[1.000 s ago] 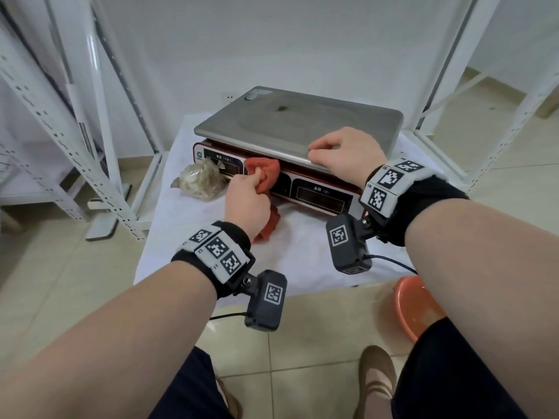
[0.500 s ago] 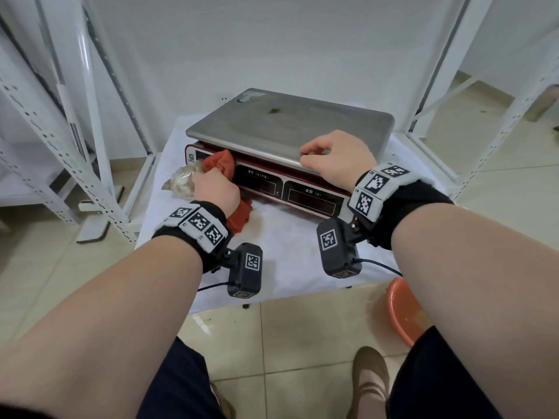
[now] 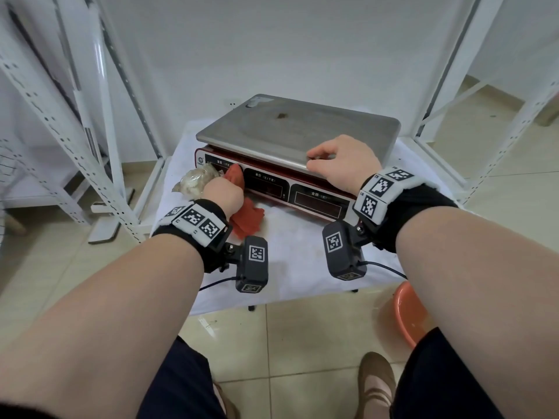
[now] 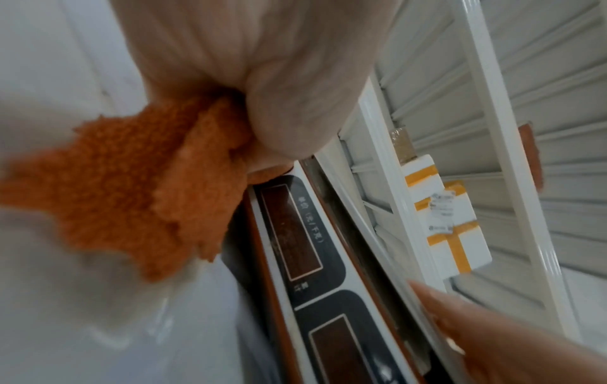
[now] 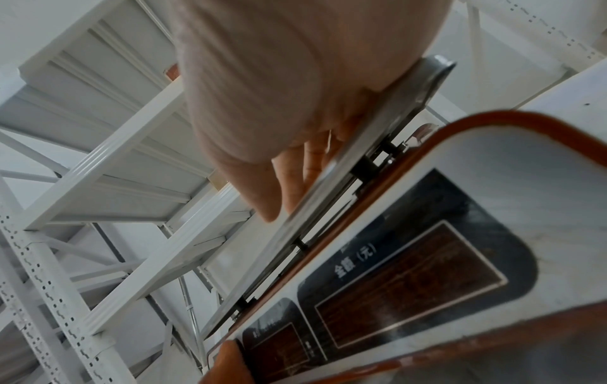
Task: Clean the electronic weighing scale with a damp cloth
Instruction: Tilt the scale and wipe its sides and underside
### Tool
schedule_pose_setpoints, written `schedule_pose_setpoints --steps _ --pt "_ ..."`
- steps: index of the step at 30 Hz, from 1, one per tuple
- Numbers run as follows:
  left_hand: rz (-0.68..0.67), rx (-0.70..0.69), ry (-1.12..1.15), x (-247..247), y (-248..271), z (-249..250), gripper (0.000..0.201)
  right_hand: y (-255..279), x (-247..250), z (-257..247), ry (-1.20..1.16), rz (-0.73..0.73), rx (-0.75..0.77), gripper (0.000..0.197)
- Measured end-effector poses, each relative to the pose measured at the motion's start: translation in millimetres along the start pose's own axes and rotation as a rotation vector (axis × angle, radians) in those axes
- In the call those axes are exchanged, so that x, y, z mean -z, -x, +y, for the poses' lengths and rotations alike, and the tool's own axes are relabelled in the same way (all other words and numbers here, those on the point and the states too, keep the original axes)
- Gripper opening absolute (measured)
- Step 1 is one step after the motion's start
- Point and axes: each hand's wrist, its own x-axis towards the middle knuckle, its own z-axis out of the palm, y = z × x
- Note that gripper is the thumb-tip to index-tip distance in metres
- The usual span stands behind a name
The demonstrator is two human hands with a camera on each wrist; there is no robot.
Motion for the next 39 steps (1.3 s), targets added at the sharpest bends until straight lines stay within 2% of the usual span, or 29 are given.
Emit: schedule_pose_setpoints --steps 1,3,5,9,14,16,18,20,21,25,29,32,34,39 --pt "0.074 -0.003 -0.014 1 -2 1 0.016 0 0 0 0.001 0.000 -0.001 0.027" --pt "0.176 -0.001 -0.049 5 -8 3 0.030 0 0 0 0.000 0.005 -0.004 0.026" --pt "0.167 -0.015 -0.070 8 -5 6 0.032 -1 -1 0 -0.007 0.004 -0.009 0.026" --pt "-0.005 -0.037 0.044 -4 1 0 0.032 -1 0 2 -0.014 0.005 -0.013 0.026" --pt "-0.073 -0.001 0.097 -8 5 -3 0.033 1 0 0 -0.008 0.007 -0.007 0.027" --pt "-0.056 -0.013 0.105 -9 6 -4 0.032 2 1 -1 -0.007 0.011 -0.009 0.027" --pt "0.053 -0.030 0.066 -10 5 -3 0.031 3 1 -2 -0.010 0.012 -0.008 0.027" --pt "0.166 -0.098 -0.031 -11 -1 -1 0.033 3 0 -2 -0.017 0.012 -0.006 0.027" --pt "0.177 -0.126 -0.044 -13 -2 -1 0.036 2 0 -2 -0.019 0.010 -0.007 0.027" --pt "0.125 -0.280 -0.086 -29 9 -1 0.053 1 0 -1 -0.016 0.014 -0.018 0.026" --pt "0.120 -0.505 -0.105 -41 29 -5 0.051 -1 0 -1 -0.010 0.009 -0.031 0.027" --pt "0.092 -0.569 -0.079 -39 33 -9 0.051 0 0 -2 -0.012 0.007 -0.021 0.027" --pt "0.111 -0.570 -0.061 -33 28 -11 0.053 1 0 -2 -0.026 0.009 -0.022 0.026" --pt "0.156 -0.452 -0.038 -24 13 -9 0.048 -1 -2 0 -0.040 0.007 -0.031 0.025"
